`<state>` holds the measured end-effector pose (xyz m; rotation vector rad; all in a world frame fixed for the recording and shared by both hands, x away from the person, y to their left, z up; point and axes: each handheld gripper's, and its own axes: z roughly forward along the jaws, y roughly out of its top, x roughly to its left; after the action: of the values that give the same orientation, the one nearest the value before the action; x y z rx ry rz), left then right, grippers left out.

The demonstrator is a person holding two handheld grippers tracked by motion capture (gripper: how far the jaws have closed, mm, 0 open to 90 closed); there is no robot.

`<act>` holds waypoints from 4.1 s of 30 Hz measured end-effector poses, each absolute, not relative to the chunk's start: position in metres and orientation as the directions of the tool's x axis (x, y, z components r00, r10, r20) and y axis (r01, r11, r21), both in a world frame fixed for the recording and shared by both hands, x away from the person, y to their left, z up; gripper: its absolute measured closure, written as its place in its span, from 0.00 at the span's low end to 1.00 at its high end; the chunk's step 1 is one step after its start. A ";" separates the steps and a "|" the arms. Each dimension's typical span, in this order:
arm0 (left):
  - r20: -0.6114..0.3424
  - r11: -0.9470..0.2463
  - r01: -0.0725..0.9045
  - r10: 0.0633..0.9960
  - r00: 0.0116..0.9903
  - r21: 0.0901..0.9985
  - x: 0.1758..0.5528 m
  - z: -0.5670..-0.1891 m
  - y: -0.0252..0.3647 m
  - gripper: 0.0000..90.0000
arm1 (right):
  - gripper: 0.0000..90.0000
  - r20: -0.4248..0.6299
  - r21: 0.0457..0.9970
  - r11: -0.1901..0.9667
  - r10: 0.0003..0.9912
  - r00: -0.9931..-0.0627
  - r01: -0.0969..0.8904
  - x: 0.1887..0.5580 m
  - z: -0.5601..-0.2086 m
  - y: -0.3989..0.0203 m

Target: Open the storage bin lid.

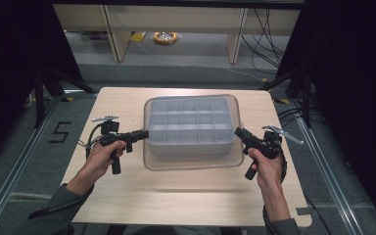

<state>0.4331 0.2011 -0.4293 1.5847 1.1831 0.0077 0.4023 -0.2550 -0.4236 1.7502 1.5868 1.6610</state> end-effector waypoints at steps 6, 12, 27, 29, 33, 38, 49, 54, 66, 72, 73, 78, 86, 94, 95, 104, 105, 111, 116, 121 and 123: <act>-0.518 0.073 0.658 0.684 0.514 0.749 0.423 -0.435 0.200 0.70 | 0.74 0.540 0.769 -0.359 0.807 -0.237 0.529 0.390 -0.432 -0.256; -0.519 0.082 0.658 0.690 0.504 0.748 0.418 -0.438 0.201 0.70 | 0.74 0.548 0.758 -0.362 0.805 -0.227 0.543 0.384 -0.436 -0.253; -0.517 0.061 0.662 0.678 0.522 0.747 0.399 -0.444 0.200 0.70 | 0.73 0.538 0.758 -0.345 0.811 -0.230 0.554 0.366 -0.445 -0.255; -0.526 0.056 0.671 0.670 0.524 0.739 0.393 -0.447 0.199 0.70 | 0.73 0.544 0.754 -0.350 0.807 -0.230 0.556 0.359 -0.448 -0.257; -0.522 0.044 0.672 0.667 0.531 0.739 0.384 -0.451 0.199 0.70 | 0.73 0.571 0.730 -0.377 0.795 -0.205 0.571 0.346 -0.449 -0.256; -0.525 0.038 0.685 0.673 0.520 0.727 0.374 -0.459 0.200 0.70 | 0.72 0.532 0.755 -0.337 0.816 -0.226 0.562 0.338 -0.455 -0.255; -0.517 0.021 0.683 0.670 0.533 0.731 0.359 -0.467 0.200 0.70 | 0.72 0.533 0.741 -0.323 0.816 -0.223 0.589 0.322 -0.468 -0.255; -0.511 0.000 0.685 0.667 0.543 0.728 0.351 -0.470 0.200 0.70 | 0.72 0.534 0.739 -0.323 0.815 -0.223 0.591 0.312 -0.472 -0.255; -0.518 -0.032 0.710 0.662 0.542 0.703 0.338 -0.485 0.201 0.70 | 0.71 0.542 0.717 -0.316 0.813 -0.212 0.622 0.294 -0.482 -0.253; -0.516 -0.051 0.721 0.663 0.542 0.691 0.334 -0.491 0.201 0.70 | 0.71 0.500 0.744 -0.270 0.832 -0.241 0.611 0.292 -0.487 -0.255; -0.517 -0.052 0.724 0.665 0.539 0.688 0.334 -0.492 0.201 0.70 | 0.71 0.502 0.738 -0.274 0.834 -0.230 0.616 0.291 -0.487 -0.254; -0.517 -0.059 0.732 0.669 0.533 0.679 0.335 -0.496 0.200 0.70 | 0.71 0.515 0.722 -0.271 0.826 -0.232 0.637 0.290 -0.491 -0.253; -0.500 -0.079 0.730 0.678 0.539 0.679 0.335 -0.501 0.199 0.68 | 0.70 0.494 0.720 -0.256 0.842 -0.216 0.645 0.289 -0.495 -0.252; -0.477 -0.096 0.719 0.686 0.549 0.689 0.335 -0.502 0.197 0.66 | 0.69 0.469 0.729 -0.216 0.848 -0.245 0.649 0.289 -0.501 -0.254; -0.475 -0.100 0.718 0.686 0.552 0.689 0.335 -0.502 0.197 0.66 | 0.69 0.469 0.719 -0.217 0.852 -0.231 0.661 0.288 -0.501 -0.254; -0.438 -0.141 0.715 0.705 0.558 0.685 0.335 -0.506 0.194 0.64 | 0.68 0.492 0.681 -0.231 0.847 -0.200 0.695 0.290 -0.507 -0.254; -0.424 -0.150 0.708 0.709 0.564 0.690 0.335 -0.506 0.193 0.64 | 0.68 0.486 0.678 -0.229 0.852 -0.192 0.698 0.290 -0.508 -0.254; -0.394 -0.179 0.706 0.724 0.566 0.685 0.337 -0.509 0.192 0.63 | 0.68 0.472 0.684 -0.210 0.858 -0.204 0.699 0.293 -0.511 -0.255; -0.396 -0.181 0.711 0.725 0.563 0.679 0.338 -0.510 0.191 0.62 | 0.67 0.447 0.692 -0.188 0.870 -0.208 0.698 0.296 -0.514 -0.255; -0.394 -0.187 0.713 0.725 0.564 0.676 0.338 -0.511 0.191 0.62 | 0.67 0.467 0.666 -0.188 0.860 -0.207 0.722 0.296 -0.514 -0.255; -0.391 -0.188 0.714 0.728 0.562 0.675 0.338 -0.512 0.190 0.61 | 0.67 0.471 0.658 -0.210 0.864 -0.179 0.723 0.297 -0.515 -0.252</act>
<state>0.3383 0.1904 -0.5115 1.9211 1.1657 0.0214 0.2965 -0.2524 -0.5145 1.9036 1.8671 1.3401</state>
